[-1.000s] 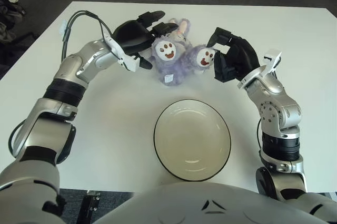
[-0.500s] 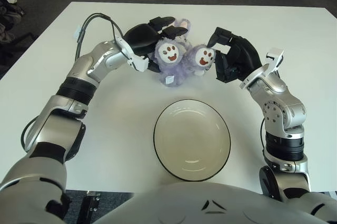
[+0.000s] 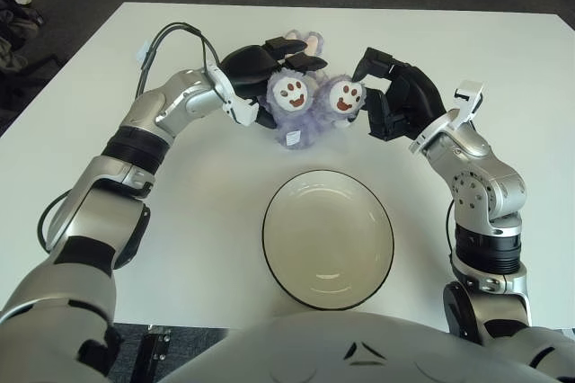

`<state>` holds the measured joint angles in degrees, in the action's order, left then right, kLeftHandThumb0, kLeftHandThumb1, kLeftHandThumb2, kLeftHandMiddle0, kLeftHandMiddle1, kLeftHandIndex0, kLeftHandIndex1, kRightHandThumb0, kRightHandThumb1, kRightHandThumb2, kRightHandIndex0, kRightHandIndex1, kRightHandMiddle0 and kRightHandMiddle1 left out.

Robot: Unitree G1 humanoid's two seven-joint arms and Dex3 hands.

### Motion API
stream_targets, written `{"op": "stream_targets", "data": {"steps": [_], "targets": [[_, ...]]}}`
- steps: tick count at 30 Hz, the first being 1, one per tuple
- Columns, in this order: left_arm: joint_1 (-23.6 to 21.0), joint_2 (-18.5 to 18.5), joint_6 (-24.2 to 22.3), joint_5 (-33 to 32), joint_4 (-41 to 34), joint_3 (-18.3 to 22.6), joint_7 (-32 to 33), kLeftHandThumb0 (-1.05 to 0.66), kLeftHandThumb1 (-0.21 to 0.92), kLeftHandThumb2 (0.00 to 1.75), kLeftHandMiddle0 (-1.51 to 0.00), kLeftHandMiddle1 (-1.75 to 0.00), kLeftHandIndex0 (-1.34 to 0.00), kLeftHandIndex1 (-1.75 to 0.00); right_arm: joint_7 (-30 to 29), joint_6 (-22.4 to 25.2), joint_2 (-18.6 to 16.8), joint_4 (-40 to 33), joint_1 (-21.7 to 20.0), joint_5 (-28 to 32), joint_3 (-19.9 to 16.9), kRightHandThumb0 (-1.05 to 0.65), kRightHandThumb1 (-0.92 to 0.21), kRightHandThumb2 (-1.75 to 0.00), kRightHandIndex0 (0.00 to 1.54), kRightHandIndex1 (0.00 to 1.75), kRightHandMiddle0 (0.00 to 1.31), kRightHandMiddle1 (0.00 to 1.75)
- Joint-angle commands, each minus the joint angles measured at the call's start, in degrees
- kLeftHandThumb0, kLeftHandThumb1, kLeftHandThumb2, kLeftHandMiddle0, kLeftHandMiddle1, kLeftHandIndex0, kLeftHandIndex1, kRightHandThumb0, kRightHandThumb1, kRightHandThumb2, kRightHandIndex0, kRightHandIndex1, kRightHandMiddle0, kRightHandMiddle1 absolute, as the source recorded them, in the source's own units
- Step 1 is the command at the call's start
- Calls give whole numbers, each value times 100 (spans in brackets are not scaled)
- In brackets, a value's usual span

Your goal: Put the doll into the plate.

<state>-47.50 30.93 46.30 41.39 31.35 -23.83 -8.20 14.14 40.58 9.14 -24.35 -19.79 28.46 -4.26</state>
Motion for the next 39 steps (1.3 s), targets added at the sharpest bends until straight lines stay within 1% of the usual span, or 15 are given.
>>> {"op": "stream_targets", "data": {"steps": [1, 4, 5, 8, 11, 14, 16, 20, 23, 27, 30, 34, 35, 39], "targets": [[-161, -37, 136, 121, 58, -101, 100, -58, 33, 94, -17, -58, 0, -68, -10, 173, 75, -93, -126, 152, -62, -1, -19, -131, 84, 151, 60, 150], [-209, -12, 235, 155, 83, -143, 56, -59, 34, 94, -17, -70, 0, -73, -34, 277, 86, -127, -139, 216, -77, -1, -20, -130, 84, 150, 60, 151], [-310, -29, 340, 300, 151, -256, 91, -61, 35, 94, -17, -78, 0, -76, -49, 382, 126, -159, -159, 251, -78, -1, -21, -129, 83, 149, 59, 152], [-493, -66, 499, 601, 303, -469, 199, -50, 29, 100, -16, -78, 0, -75, -71, 583, 229, -208, -201, 284, -72, -1, -26, -122, 80, 144, 56, 155], [-583, -74, 619, 722, 427, -549, 311, -45, 28, 103, -14, -77, 0, -74, -84, 734, 298, -238, -235, 283, -63, -1, -27, -121, 80, 143, 56, 154], [-677, -87, 751, 766, 553, -612, 358, -41, 24, 106, -13, -76, 0, -77, -93, 820, 314, -262, -252, 289, -73, -1, -27, -120, 79, 145, 57, 152], [-820, -131, 840, 512, 667, -679, -70, -39, 22, 109, -13, -79, 0, -80, -106, 828, 281, -267, -245, 315, -106, -1, -26, -121, 79, 146, 58, 151], [-977, -168, 977, 221, 835, -790, -615, -36, 21, 111, -11, -81, 0, -81, -84, 819, 273, -260, -231, 352, -131, -1, -25, -122, 79, 146, 59, 151], [-1061, -201, 1078, 19, 943, -873, -1001, -31, 20, 114, -8, -76, 0, -78, -59, 813, 290, -257, -222, 369, -128, -1, -25, -123, 79, 144, 59, 154], [-1159, -211, 1222, -100, 1030, -949, -1283, -29, 20, 115, -6, -71, 0, -74, -41, 818, 308, -258, -221, 375, -122, -1, -25, -123, 80, 143, 59, 156], [-1284, -227, 1382, -128, 1120, -1042, -1489, -31, 21, 114, -5, -68, 0, -70, -21, 848, 346, -268, -224, 372, -106, -1, -25, -123, 80, 141, 58, 158], [-1392, -253, 1491, -212, 1237, -1104, -1707, -34, 22, 113, -4, -67, 0, -72, -14, 873, 372, -279, -225, 362, -93, -1, -27, -122, 79, 139, 56, 161], [-1465, -267, 1505, -255, 1301, -1157, -1876, -35, 22, 113, -4, -66, 0, -72, -11, 868, 381, -287, -220, 351, -86, -1, -27, -122, 79, 139, 56, 161], [-1666, -316, 1529, -359, 1476, -1294, -2354, -46, 32, 104, -1, -57, 0, -62, -3, 852, 396, -302, -209, 344, -69, -1, -27, -122, 78, 140, 54, 163]]}}
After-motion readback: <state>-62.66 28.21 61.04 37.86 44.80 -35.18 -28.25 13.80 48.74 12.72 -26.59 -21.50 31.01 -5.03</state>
